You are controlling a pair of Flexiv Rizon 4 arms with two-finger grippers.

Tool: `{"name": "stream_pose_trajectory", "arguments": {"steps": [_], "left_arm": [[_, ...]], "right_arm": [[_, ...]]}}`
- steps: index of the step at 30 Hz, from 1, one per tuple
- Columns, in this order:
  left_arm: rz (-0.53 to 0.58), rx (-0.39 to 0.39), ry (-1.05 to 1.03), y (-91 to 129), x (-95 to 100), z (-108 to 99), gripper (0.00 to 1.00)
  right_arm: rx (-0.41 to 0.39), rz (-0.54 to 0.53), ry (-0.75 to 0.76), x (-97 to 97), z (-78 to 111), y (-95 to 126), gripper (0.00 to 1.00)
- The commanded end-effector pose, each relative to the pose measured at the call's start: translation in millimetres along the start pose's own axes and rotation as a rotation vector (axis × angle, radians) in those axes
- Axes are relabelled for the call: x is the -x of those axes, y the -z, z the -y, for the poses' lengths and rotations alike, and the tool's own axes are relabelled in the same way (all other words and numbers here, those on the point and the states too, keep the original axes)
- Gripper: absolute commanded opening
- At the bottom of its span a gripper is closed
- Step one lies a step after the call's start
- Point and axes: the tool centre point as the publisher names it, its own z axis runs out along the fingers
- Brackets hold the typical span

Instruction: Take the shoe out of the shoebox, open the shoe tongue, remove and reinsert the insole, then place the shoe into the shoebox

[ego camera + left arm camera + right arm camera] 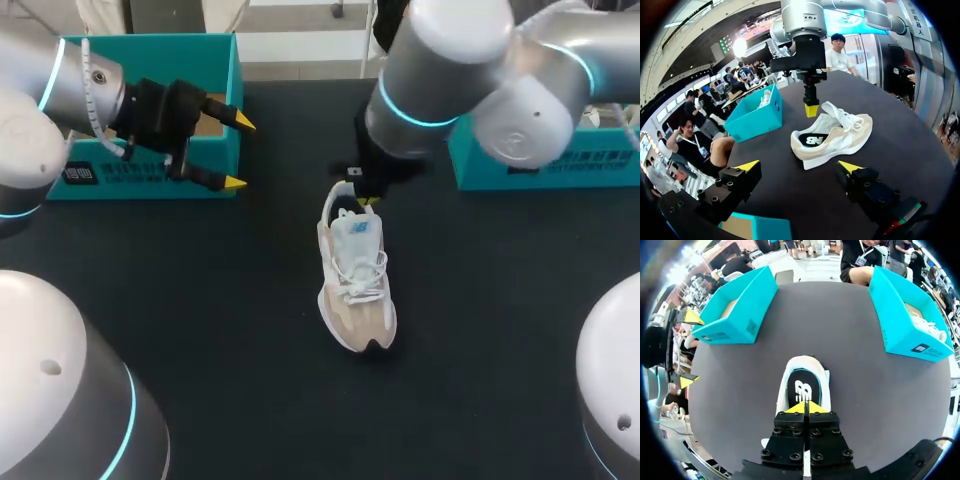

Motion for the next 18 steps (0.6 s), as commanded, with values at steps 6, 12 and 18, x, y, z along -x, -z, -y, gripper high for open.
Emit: {"name": "stream_pose_trajectory", "arguments": {"steps": [6, 12, 18], "left_arm": [[-0.002, 0.002, 0.0, -1, 1.0, 0, 1.0], [-0.002, 0.002, 0.0, -1, 1.0, 0, 1.0], [-0.002, 0.002, 0.0, -1, 1.0, 0, 1.0]], "right_arm": [[-0.026, 0.041, -0.013, -9.2, 1.7, -33, 0.0], [-0.042, 0.03, -0.013, -9.7, 7.9, -57, 0.0], [-0.081, 0.037, 0.005, -5.8, 10.4, -82, 0.0]]}}
